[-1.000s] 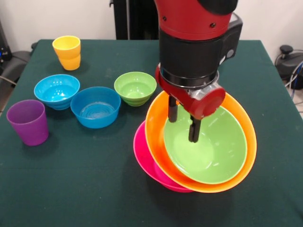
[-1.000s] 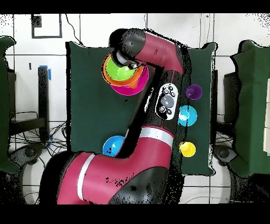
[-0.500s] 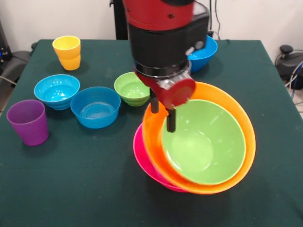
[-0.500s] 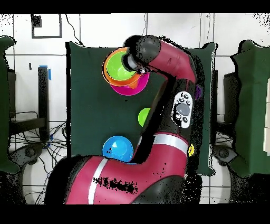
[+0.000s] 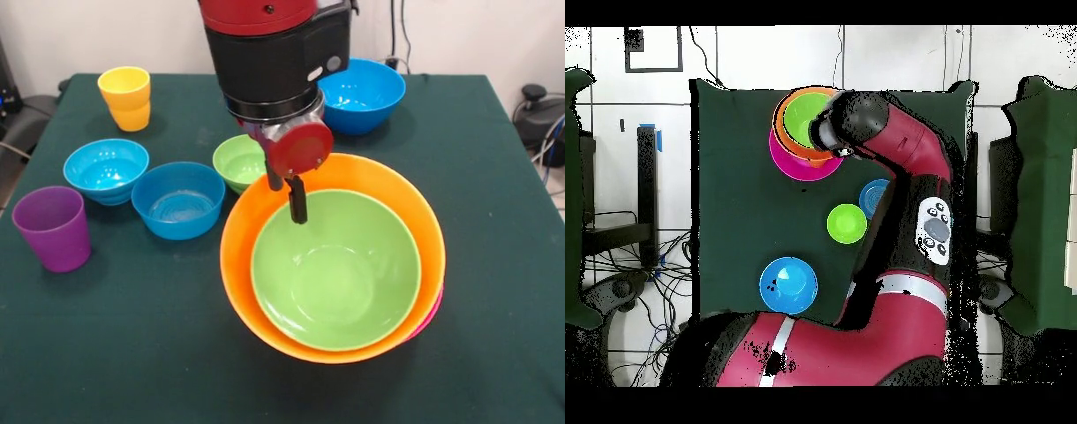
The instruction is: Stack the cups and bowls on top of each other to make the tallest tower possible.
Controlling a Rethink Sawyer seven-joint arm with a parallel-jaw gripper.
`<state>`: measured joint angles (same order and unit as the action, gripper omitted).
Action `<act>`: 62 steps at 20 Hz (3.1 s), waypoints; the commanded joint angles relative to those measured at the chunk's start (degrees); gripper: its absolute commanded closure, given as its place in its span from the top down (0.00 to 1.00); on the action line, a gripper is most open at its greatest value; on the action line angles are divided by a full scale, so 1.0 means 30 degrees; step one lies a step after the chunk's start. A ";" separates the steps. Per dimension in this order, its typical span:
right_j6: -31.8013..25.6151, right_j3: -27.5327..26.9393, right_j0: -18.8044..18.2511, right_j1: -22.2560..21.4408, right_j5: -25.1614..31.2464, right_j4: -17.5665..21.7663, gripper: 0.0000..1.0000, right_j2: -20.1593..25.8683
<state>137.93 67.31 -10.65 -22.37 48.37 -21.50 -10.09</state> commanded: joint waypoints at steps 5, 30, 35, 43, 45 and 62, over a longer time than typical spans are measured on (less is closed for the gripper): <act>-0.1782 0.3731 0.0351 -0.0377 -0.2664 0.1325 1.00 0.3425; -0.1228 0.4167 0.0446 -0.0448 -0.2374 0.0989 1.00 0.3604; -0.2203 0.3522 -0.0333 -0.0419 -0.1646 0.1706 1.00 0.3485; -0.2451 0.3341 -0.0707 -0.0130 -0.1633 0.1880 1.00 0.4101; -0.1747 0.4322 -0.0434 -0.0576 -0.2251 0.1487 1.00 0.4259; 0.1262 0.2269 0.1582 0.0464 -0.2609 0.1094 1.00 0.2430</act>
<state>137.93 76.65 -7.26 -25.15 42.23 -21.47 -5.33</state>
